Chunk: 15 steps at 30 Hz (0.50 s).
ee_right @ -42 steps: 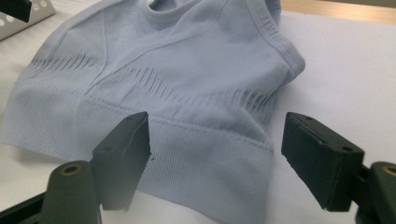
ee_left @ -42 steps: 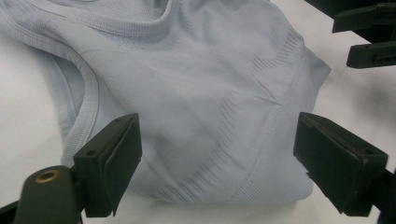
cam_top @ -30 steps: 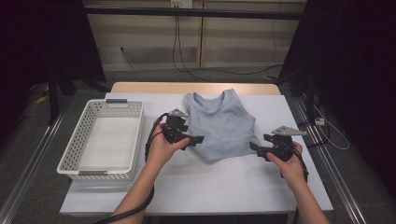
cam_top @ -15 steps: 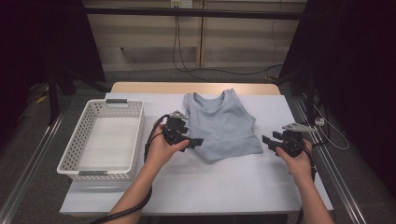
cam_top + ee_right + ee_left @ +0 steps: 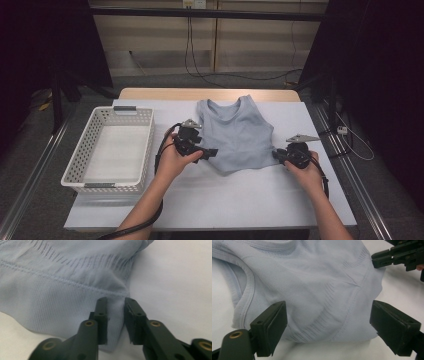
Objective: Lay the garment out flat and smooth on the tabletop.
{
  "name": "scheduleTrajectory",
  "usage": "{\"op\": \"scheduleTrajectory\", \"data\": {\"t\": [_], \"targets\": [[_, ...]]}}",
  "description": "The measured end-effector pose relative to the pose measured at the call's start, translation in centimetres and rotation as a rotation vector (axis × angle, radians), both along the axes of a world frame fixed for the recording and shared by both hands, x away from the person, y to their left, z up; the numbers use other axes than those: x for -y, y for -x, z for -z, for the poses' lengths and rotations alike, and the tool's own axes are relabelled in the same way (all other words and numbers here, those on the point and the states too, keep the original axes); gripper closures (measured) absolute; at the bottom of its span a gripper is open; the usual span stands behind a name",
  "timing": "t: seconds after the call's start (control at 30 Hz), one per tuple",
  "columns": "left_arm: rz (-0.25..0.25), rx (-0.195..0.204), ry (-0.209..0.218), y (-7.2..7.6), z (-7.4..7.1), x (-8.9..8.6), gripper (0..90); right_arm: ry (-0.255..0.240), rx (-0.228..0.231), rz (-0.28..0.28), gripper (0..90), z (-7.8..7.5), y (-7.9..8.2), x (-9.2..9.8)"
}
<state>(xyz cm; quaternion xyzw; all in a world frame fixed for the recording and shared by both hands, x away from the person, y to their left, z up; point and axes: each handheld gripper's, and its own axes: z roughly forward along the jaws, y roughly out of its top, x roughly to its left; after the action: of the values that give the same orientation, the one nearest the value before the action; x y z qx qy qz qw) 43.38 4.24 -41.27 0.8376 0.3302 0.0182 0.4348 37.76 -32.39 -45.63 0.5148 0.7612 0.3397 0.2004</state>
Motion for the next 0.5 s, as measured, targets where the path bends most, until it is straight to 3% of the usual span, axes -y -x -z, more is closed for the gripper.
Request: {"op": "scheduleTrajectory", "data": {"t": [0.1,0.27,0.37,0.5], "targets": [[0.003,0.003,-0.001,0.1,-0.2,-0.1,14.9,-0.007,0.011,-0.004,87.8,-0.2,0.2,0.1],[0.004,0.014,0.017,0.3,-0.7,-0.2,14.9,-0.082,0.067,0.026,88.5,-1.8,1.4,1.1],[0.006,0.018,0.019,0.4,-0.9,-0.2,14.9,-0.054,0.075,0.024,88.5,-2.2,2.4,1.2],[0.005,0.017,0.021,0.6,-0.8,-0.2,14.8,-0.065,0.058,0.020,88.3,-1.9,3.0,1.3]]}}
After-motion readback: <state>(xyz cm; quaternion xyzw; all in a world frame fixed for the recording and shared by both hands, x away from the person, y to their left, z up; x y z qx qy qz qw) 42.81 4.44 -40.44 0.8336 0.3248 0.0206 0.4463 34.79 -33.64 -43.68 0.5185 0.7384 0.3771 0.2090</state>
